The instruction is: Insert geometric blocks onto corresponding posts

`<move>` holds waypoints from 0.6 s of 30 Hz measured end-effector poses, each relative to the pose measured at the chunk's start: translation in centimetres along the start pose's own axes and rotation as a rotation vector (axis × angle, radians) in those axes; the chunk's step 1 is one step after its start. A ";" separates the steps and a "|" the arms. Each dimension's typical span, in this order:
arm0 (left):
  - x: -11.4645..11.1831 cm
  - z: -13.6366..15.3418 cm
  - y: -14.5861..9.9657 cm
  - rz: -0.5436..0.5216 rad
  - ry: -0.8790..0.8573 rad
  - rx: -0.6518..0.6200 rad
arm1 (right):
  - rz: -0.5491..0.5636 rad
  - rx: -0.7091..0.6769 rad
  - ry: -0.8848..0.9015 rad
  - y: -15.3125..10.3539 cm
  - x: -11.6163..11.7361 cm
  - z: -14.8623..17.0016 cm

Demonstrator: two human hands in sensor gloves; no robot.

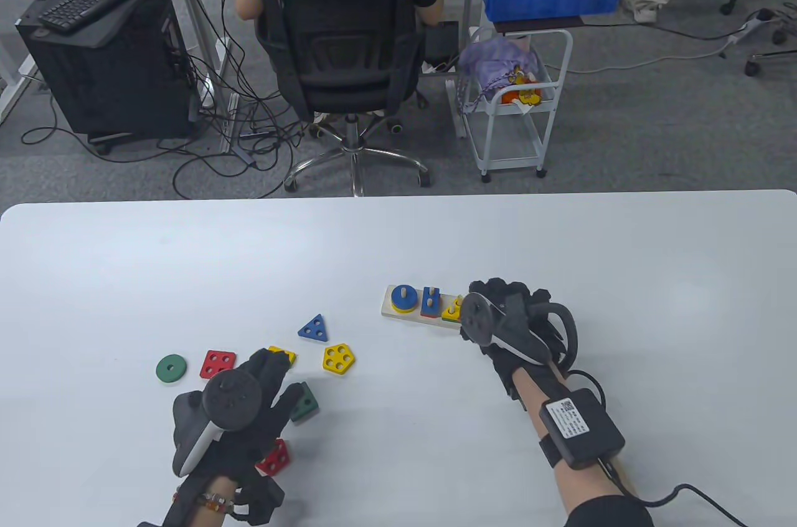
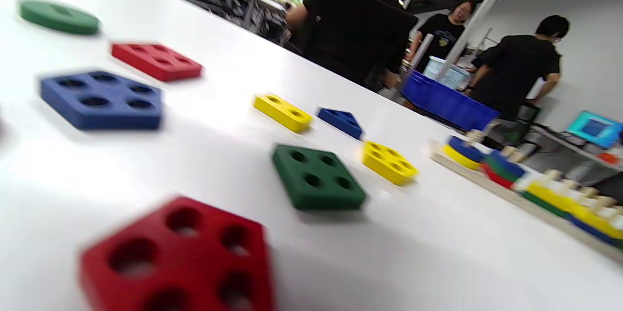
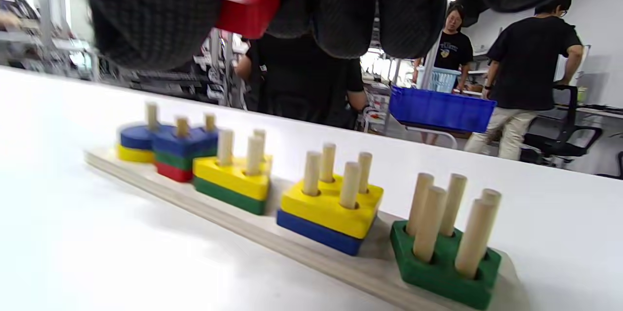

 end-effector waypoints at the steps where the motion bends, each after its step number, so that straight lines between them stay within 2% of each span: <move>1: 0.2 0.1 0.0 -0.024 0.033 0.010 | -0.020 0.003 -0.019 0.6 0.4 -0.3; 6: 0.5 0.7 0.2 -0.094 0.194 0.052 | -0.058 0.039 -0.002 2.9 2.3 -1.3; 18: -0.7 1.1 0.8 -0.030 0.203 0.069 | -0.108 0.031 0.018 4.6 4.4 -2.1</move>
Point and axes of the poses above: the tracker on the back of each hand, its own z axis roughly to the little-finger side, its own y axis roughly from the wrist to the fingertips, x = y × z, the point moved 5 cm from there along y, roughly from the wrist to the fingertips, and after that the axes turned 13 degrees about -y, right-handed, at the moved point
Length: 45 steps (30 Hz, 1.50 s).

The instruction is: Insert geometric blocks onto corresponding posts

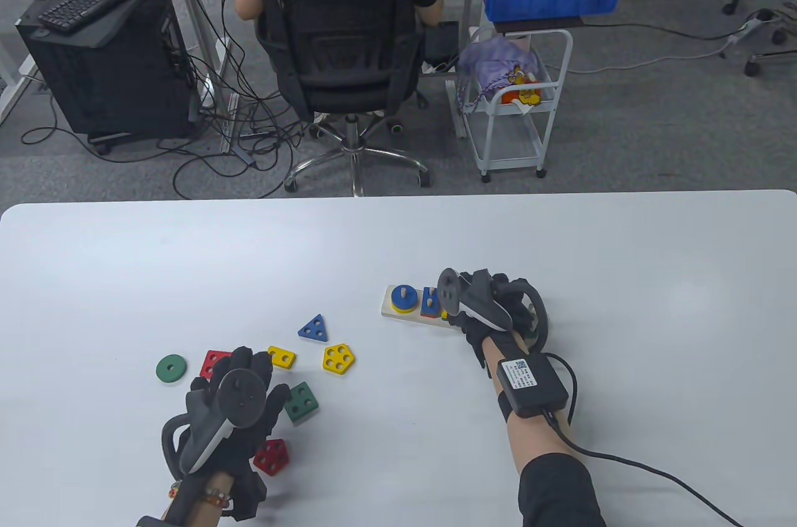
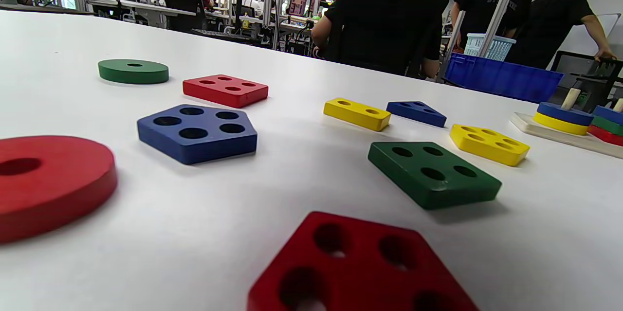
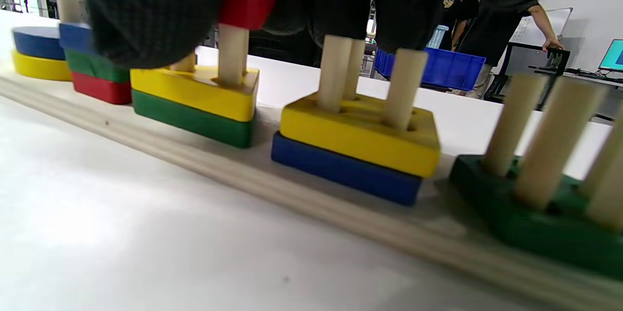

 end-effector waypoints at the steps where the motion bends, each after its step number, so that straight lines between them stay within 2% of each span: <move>1: 0.0 0.0 0.0 0.003 -0.001 -0.001 | -0.008 -0.003 0.001 0.1 0.1 -0.1; 8: -0.1 0.0 0.0 0.018 -0.001 -0.001 | -0.053 -0.024 -0.017 0.1 1.3 -0.7; 13: -0.4 -0.1 0.0 0.036 -0.007 -0.013 | 0.014 -0.067 -0.009 -1.7 0.4 -0.2; 18: -0.4 0.0 0.1 0.039 -0.016 -0.013 | 0.087 -0.114 0.046 -5.3 -0.8 1.2; 23: -0.8 -0.4 0.1 0.054 -0.009 -0.030 | 0.114 -0.169 0.134 -10.7 -1.4 2.8; 27: -0.8 -0.9 -0.1 0.067 -0.011 -0.051 | 0.104 -0.191 0.199 -14.8 -0.8 3.7; 30: -0.6 -1.8 -0.2 0.087 -0.043 -0.085 | 0.080 -0.202 0.265 -16.8 0.2 4.2; 32: -0.7 -2.7 -0.3 0.102 -0.064 -0.111 | 0.096 -0.187 0.305 -17.4 1.0 4.5; 34: -1.1 -4.1 0.0 0.129 -0.061 -0.113 | 0.050 -0.201 0.282 -17.2 1.5 4.6; 36: -1.9 -5.6 0.6 0.176 -0.035 -0.098 | 0.058 -0.187 0.293 -17.1 1.6 4.9; 40: -4.5 -8.8 2.7 0.300 0.096 -0.036 | 0.036 -0.214 0.327 -16.8 2.1 4.7; 45: -6.6 -10.9 5.3 0.285 0.291 0.090 | 0.028 -0.254 0.306 -17.4 2.4 4.3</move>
Point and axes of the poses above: the tracker on the back of each hand, its own z axis roughly to the little-finger side, its own y axis roughly from the wrist to the fingertips, x = y × z, the point moved 5 cm from there along y, roughly from the wrist to the fingertips, and after that the axes turned 13 degrees about -y, right-handed, at the moved point
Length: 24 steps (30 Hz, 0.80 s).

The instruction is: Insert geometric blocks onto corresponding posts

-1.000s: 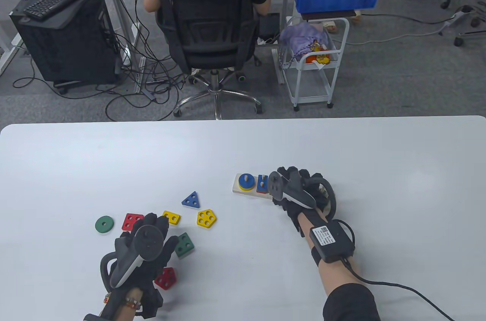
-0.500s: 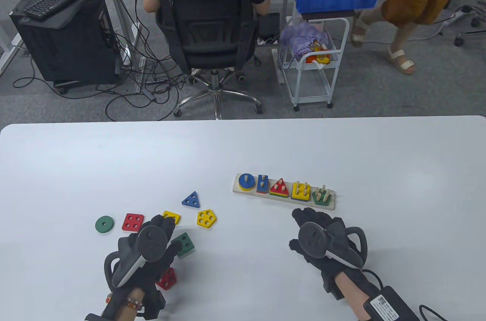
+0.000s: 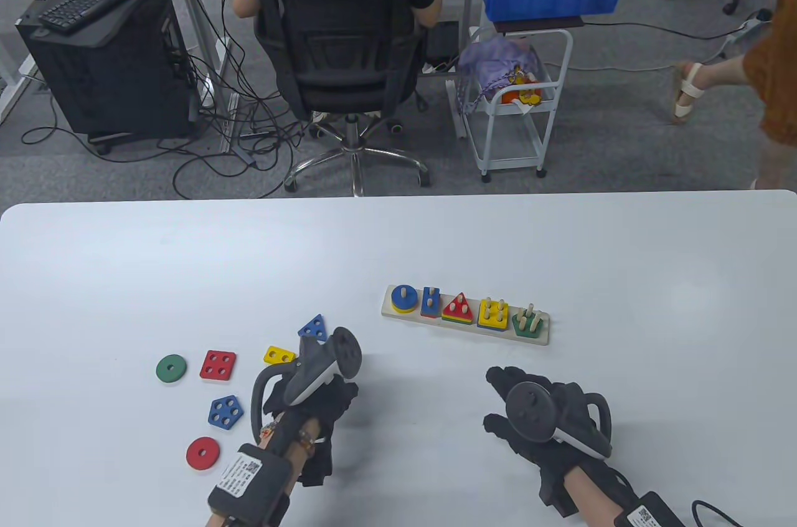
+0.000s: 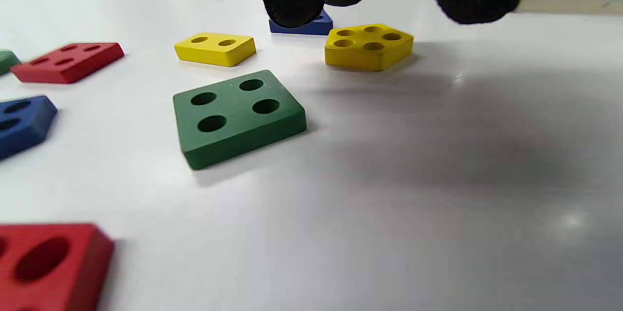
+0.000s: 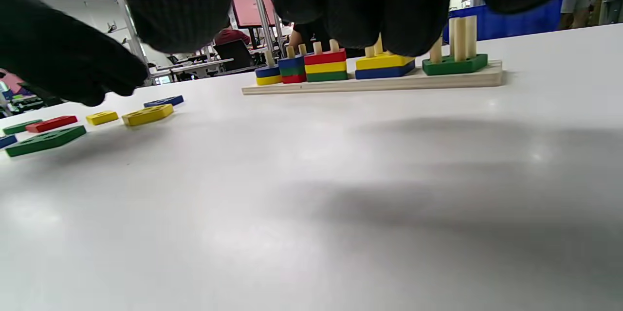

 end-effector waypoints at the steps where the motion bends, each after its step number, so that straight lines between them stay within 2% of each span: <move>1: -0.1 -0.4 0.5 -0.001 0.045 0.039 | -0.006 -0.008 -0.009 -0.1 0.1 -0.1; 9: -0.7 -1.7 2.4 0.002 0.177 0.151 | -0.025 -0.044 -0.005 0.0 0.3 -0.7; 13: -0.6 -2.0 2.7 -0.035 0.158 0.129 | -0.025 -0.054 -0.002 0.0 0.3 -1.0; 24: -0.1 -1.9 3.8 -0.035 0.060 0.102 | -0.049 -0.060 -0.008 0.2 0.7 -1.2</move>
Point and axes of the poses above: the tracker on the back of each hand, its own z axis roughly to the little-finger side, its own y axis roughly from the wrist to the fingertips, x = y × z, the point moved 5 cm from there along y, roughly from the wrist to the fingertips, and after that the axes turned 13 degrees about -y, right-handed, at the moved point
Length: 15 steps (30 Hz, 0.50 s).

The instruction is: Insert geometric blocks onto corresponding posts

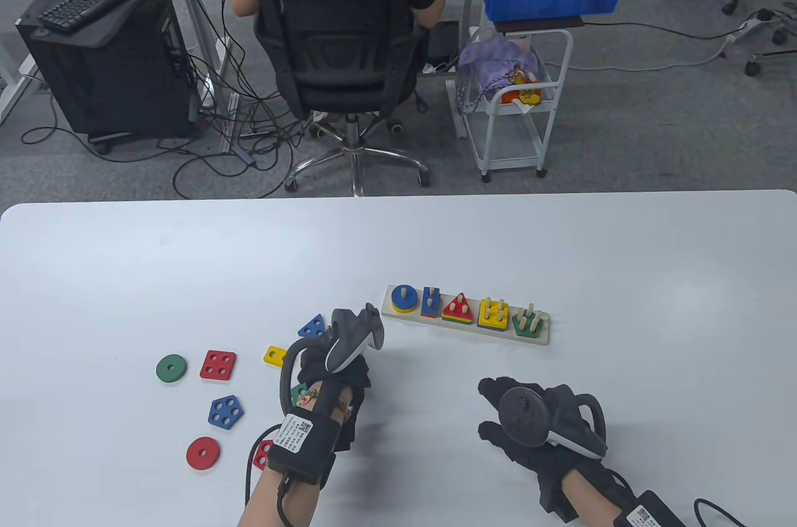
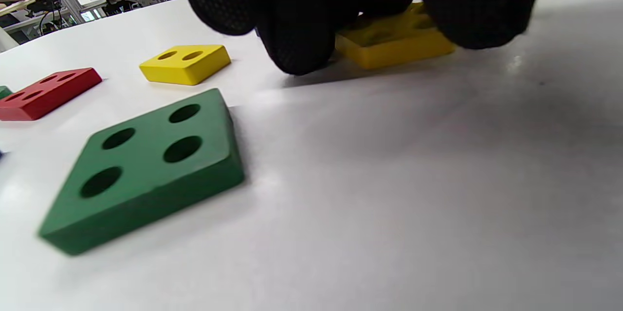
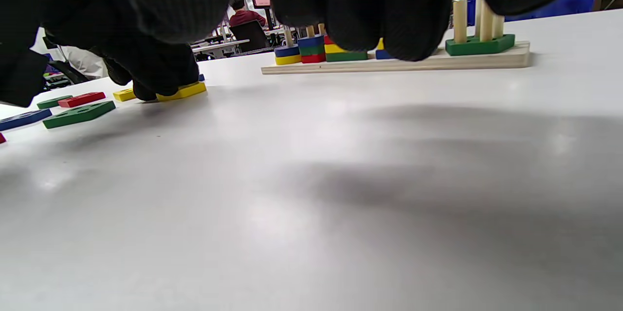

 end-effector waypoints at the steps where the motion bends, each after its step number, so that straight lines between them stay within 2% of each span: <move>1: -0.1 -0.1 0.1 0.001 0.000 0.003 | -0.006 -0.002 -0.002 0.0 0.1 -0.1; 4: 0.0 -0.4 0.4 -0.037 0.029 0.011 | -0.016 -0.009 -0.003 0.2 0.3 -0.3; 12: -0.4 -1.8 0.7 -0.053 0.146 0.026 | -0.021 -0.004 0.004 0.4 0.4 -0.2; 15: 0.2 -2.0 0.3 -0.078 0.068 -0.022 | -0.006 0.005 0.011 0.4 0.2 0.2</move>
Point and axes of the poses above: the tracker on the back of each hand, its own z axis roughly to the little-finger side, its own y axis roughly from the wrist to the fingertips, x = y × z, the point moved 5 cm from there along y, roughly from the wrist to the fingertips, and after that the axes turned 13 degrees about -y, right-handed, at the moved point
